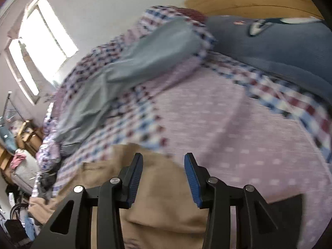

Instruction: Fold clothes

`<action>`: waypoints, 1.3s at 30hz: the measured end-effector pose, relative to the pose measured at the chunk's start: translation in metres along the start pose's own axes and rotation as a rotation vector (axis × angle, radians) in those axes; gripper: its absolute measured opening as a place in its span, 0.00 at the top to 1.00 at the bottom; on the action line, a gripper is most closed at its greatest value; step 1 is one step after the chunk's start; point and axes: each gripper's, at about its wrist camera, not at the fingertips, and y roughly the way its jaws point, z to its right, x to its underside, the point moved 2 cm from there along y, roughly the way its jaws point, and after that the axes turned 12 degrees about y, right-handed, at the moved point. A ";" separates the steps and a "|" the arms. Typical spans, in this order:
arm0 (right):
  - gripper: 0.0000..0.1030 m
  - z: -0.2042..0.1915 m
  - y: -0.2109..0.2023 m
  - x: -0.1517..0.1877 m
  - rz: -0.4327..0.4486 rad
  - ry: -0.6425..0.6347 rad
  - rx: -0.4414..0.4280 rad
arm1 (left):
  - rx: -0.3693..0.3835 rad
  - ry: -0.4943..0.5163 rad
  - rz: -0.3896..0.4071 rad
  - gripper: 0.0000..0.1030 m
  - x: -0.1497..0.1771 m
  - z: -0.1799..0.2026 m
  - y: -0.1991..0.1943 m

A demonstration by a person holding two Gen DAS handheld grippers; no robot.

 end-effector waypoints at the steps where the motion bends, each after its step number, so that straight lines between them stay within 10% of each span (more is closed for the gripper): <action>1: 0.56 0.009 -0.003 -0.001 -0.003 -0.006 0.017 | -0.006 0.010 -0.004 0.18 0.000 0.002 0.004; 15: 0.60 -0.065 0.035 0.108 -0.220 -0.737 0.086 | -0.053 0.089 -0.050 0.18 0.013 0.022 0.043; 19: 0.63 -0.059 0.040 0.106 -0.195 -0.752 0.149 | -0.055 0.095 -0.051 0.18 0.015 0.020 0.046; 22: 0.95 -0.055 0.043 0.105 -0.177 -0.761 0.195 | -0.059 0.105 -0.051 0.18 0.016 0.021 0.047; 27: 0.95 -0.043 0.020 0.065 -0.059 -0.569 0.158 | -0.054 0.102 -0.046 0.18 0.017 0.020 0.047; 39: 0.84 -0.009 0.019 0.037 -0.196 -0.227 -0.141 | -0.067 0.121 -0.042 0.16 0.020 0.022 0.050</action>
